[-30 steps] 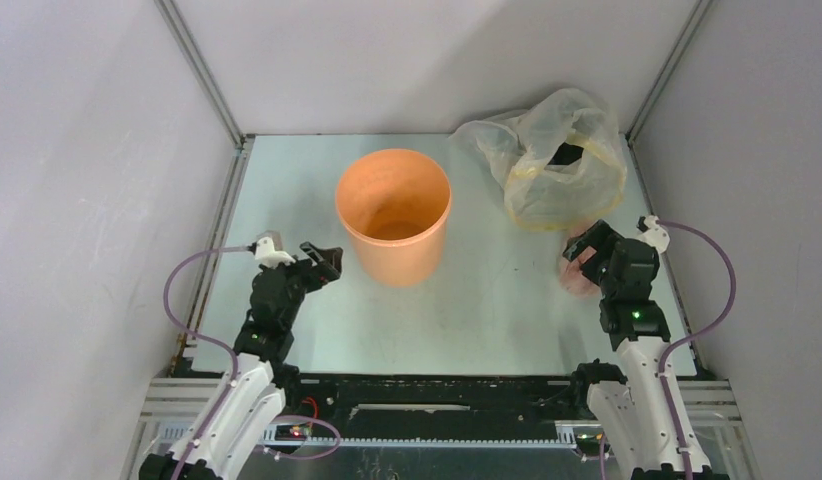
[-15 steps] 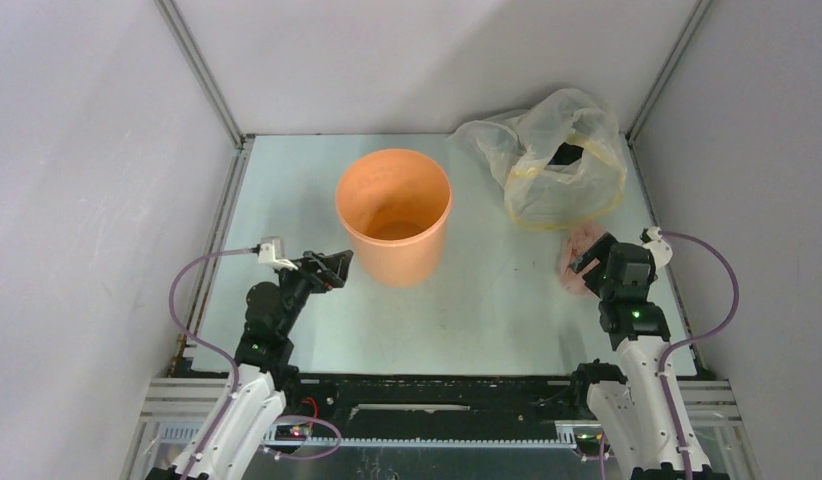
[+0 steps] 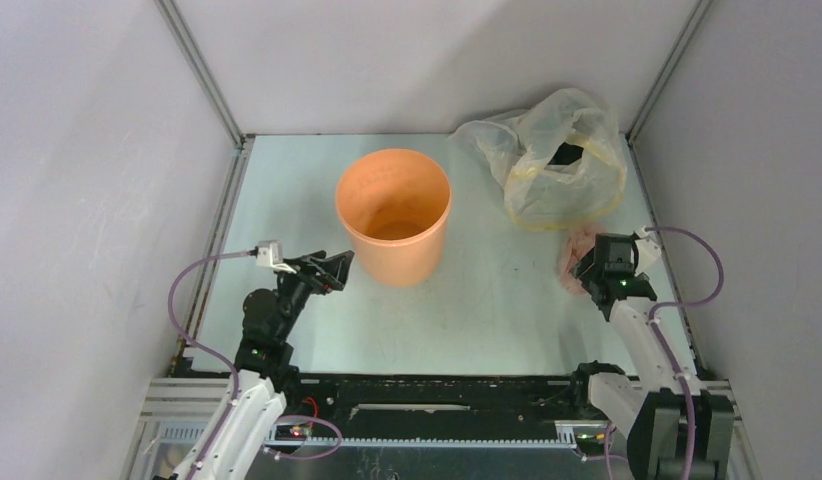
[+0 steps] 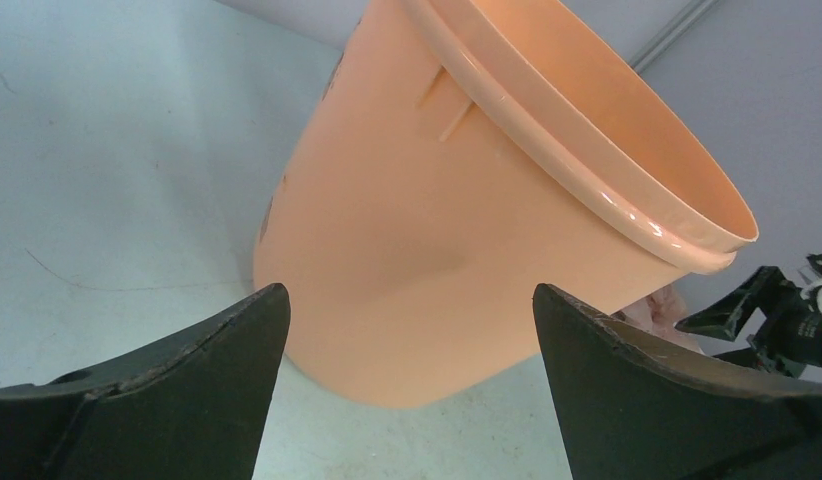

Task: Put the trash bags into the trash bin

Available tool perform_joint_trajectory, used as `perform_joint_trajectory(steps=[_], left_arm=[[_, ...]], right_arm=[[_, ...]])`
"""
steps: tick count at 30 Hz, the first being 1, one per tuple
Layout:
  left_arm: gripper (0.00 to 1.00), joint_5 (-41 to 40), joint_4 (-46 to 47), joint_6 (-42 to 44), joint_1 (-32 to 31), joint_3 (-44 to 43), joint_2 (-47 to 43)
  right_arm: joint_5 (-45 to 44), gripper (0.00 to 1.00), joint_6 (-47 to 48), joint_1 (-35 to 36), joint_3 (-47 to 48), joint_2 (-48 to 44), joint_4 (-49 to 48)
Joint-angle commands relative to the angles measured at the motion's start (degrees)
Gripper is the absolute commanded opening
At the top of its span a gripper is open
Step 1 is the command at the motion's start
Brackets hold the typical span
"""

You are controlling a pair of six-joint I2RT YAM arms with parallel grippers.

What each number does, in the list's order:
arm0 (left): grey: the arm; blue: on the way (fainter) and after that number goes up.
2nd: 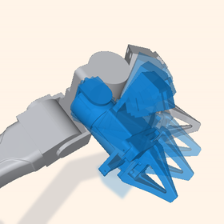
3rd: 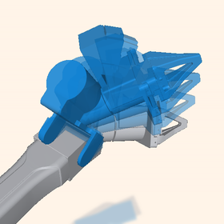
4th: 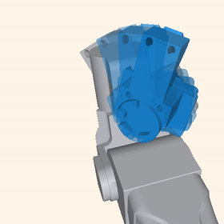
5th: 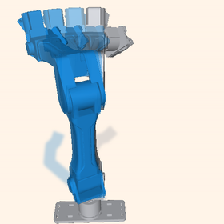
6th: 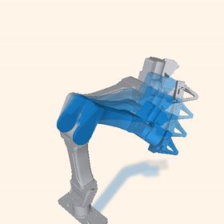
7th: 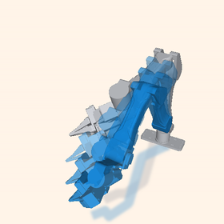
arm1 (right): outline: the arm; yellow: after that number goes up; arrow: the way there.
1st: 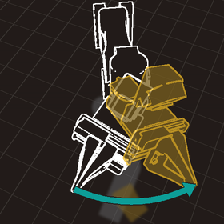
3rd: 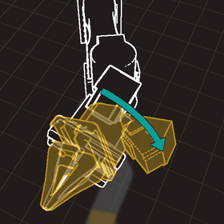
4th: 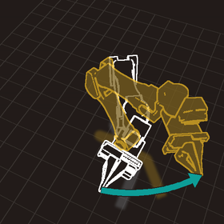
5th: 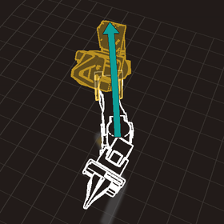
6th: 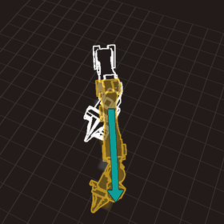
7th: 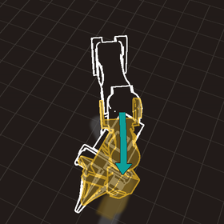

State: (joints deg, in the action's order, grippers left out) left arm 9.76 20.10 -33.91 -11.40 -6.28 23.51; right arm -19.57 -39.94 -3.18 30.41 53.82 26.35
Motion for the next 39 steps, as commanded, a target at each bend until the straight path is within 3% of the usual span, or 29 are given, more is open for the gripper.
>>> perform_joint_trajectory(steps=[1,5,7,10,11,16,24,30,34,39], left_arm=[[0.99,1.54,2.52,0.69,-0.31,0.13,0.32],[0.99,1.44,2.58,0.62,-0.34,0.22,0.46],[0.99,1.52,2.69,0.56,-0.32,0.22,0.56],[0.99,1.73,3.03,0.43,-0.29,0.22,0.84],[0.99,1.86,3.05,0.35,-0.29,0.22,0.96],[0.98,2.80,3.86,-0.13,-0.29,0.22,1.32],[0.98,7.32,7.31,-0.92,-0.91,0.39,2.06],[0.97,9.18,9.30,-0.04,-3.19,0.11,3.51],[0.96,10.03,9.35,1.13,-6.63,-0.39,3.02],[0.95,7.69,9.73,1.47,-13.00,-0.11,0.72]], right_arm=[[-1.03,0.72,0.13,-0.66,4.42,6.63,-6.40],[-1.10,0.55,1.57,-0.80,8.18,13.12,-7.54],[-1.97,0.52,1.60,-0.78,9.55,15.24,-7.69],[-0.46,0.06,3.12,-0.77,11.40,16.92,-7.48],[0.64,0.00,3.75,-0.73,11.95,17.00,-7.07],[4.23,0.00,7.06,2.68,12.43,13.03,-5.30],[32.62,0.00,9.95,12.38,12.48,2.99,-6.55],[44.76,0.00,6.13,18.45,12.98,-2.63,-10.04],[49.63,0.00,3.66,20.78,13.49,-4.48,-11.60],[49.45,0.00,3.52,25.29,13.51,-6.36,-11.88]])
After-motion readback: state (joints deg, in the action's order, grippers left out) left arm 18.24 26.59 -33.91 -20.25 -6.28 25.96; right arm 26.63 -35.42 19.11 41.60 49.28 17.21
